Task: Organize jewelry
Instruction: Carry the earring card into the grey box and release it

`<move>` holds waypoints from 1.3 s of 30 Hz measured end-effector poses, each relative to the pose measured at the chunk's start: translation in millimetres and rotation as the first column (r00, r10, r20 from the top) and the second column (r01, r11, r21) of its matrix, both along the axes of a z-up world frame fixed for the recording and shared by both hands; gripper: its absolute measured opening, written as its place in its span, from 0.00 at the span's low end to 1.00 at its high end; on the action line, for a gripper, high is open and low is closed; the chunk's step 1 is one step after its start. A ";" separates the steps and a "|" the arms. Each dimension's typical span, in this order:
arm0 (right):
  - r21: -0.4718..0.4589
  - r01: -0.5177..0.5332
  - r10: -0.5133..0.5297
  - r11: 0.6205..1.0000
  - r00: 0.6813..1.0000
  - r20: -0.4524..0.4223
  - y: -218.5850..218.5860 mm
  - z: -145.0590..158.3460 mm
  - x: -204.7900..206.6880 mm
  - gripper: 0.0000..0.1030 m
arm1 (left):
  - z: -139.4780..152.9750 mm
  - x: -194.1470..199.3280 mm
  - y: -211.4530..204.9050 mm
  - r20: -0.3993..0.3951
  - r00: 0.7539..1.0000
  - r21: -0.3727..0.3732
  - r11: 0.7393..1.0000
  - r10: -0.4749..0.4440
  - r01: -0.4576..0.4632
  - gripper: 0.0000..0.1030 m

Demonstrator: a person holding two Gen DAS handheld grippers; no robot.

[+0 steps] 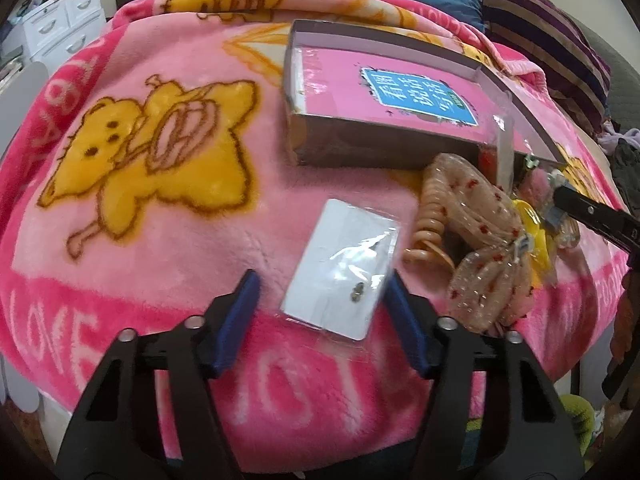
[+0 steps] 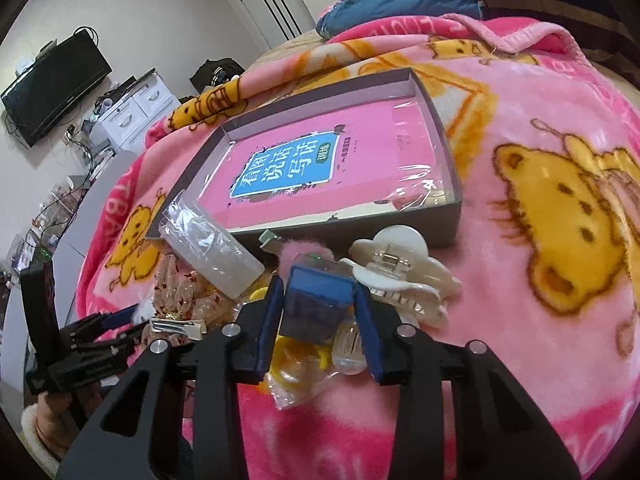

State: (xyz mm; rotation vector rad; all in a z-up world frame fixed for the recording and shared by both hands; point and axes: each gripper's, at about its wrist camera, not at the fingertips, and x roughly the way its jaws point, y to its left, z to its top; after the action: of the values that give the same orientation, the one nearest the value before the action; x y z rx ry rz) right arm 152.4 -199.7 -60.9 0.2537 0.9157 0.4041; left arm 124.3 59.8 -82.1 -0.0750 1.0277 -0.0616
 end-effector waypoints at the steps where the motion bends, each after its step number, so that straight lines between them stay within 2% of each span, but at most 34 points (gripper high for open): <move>1: -0.002 0.003 -0.003 1.000 1.000 0.007 -2.0 0.6 -1.3 0.34 | 0.3 0.9 2.5 0.002 1.000 -0.003 1.000 0.005 -0.005 0.43; 5: -0.021 0.022 -0.022 1.000 0.999 0.031 -12.0 3.5 -6.3 0.34 | 2.4 3.6 10.9 0.011 1.000 -0.024 1.000 0.019 -0.019 0.32; 16: -0.012 0.071 -0.069 0.997 0.993 0.095 -43.5 24.6 -17.3 0.33 | 36.5 0.6 19.5 0.095 0.995 -0.052 0.998 0.035 -0.030 0.32; 25: -0.002 0.105 -0.103 0.995 0.984 0.144 -64.2 44.7 -12.8 0.33 | 66.4 20.9 21.3 0.146 0.987 -0.069 0.996 0.061 -0.051 0.32; 33: -0.003 0.099 -0.097 0.995 0.978 0.183 -63.8 60.6 5.6 0.33 | 84.7 47.6 12.4 0.183 0.982 -0.085 0.996 0.054 -0.039 0.32; 39: -0.010 0.074 -0.071 0.997 0.976 0.205 -49.8 71.1 29.8 0.33 | 85.4 67.7 0.9 0.189 0.981 -0.084 0.996 0.049 -0.034 0.32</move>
State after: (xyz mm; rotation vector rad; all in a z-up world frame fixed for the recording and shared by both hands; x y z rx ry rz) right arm 182.2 -249.5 10.2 0.2241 0.7060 0.3472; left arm 192.0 60.7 3.3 -0.1612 0.8316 -0.0710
